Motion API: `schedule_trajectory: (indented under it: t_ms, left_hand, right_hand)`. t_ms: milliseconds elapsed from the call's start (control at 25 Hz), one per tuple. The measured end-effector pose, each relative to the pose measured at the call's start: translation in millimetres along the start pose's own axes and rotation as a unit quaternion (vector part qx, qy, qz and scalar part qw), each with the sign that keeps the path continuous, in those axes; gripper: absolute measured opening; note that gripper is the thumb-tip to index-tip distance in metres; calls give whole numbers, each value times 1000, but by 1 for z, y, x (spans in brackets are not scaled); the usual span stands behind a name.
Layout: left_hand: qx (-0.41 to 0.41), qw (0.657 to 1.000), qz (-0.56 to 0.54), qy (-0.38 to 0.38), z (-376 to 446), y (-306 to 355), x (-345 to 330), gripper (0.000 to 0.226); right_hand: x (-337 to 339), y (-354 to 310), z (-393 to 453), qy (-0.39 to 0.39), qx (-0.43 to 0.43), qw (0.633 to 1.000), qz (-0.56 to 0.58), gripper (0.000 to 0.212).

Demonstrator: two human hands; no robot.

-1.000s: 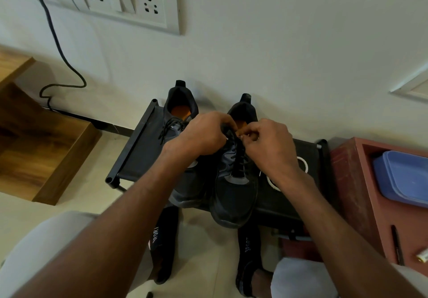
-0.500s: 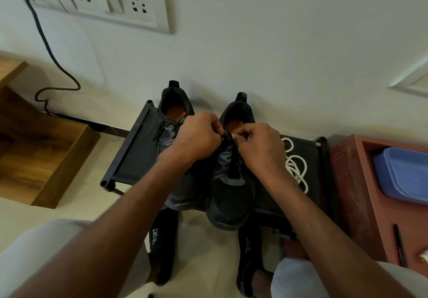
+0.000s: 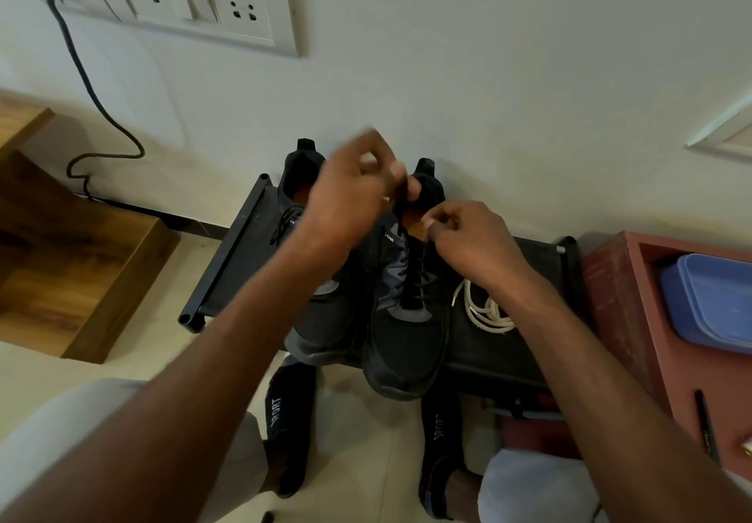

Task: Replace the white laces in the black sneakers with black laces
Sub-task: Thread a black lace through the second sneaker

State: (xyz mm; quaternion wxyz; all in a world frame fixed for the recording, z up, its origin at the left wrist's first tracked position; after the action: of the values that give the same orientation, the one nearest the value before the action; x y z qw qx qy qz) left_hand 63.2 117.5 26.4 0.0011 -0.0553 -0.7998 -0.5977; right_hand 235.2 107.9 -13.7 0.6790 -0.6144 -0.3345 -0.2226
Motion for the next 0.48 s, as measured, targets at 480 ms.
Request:
schedule_trajectory:
  t_ms: [480]
  left_hand:
    - [38, 942, 330, 52, 13, -29, -3, 14]
  right_hand:
    - [10, 6, 2, 61, -21, 998, 11, 14]
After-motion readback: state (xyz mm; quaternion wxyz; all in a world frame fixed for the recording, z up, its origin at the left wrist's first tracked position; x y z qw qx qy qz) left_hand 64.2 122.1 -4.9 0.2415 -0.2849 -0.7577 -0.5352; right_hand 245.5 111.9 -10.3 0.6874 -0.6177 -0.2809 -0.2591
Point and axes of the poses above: each hand's wrist, its own z-axis towards the middle knuckle, its own x-axis out of the back of the hand, y = z × x, the point moved 5 cm from there along z, towards the middle knuckle, and after that the axes turned 15 degrees about x, right-handed, at the moved point
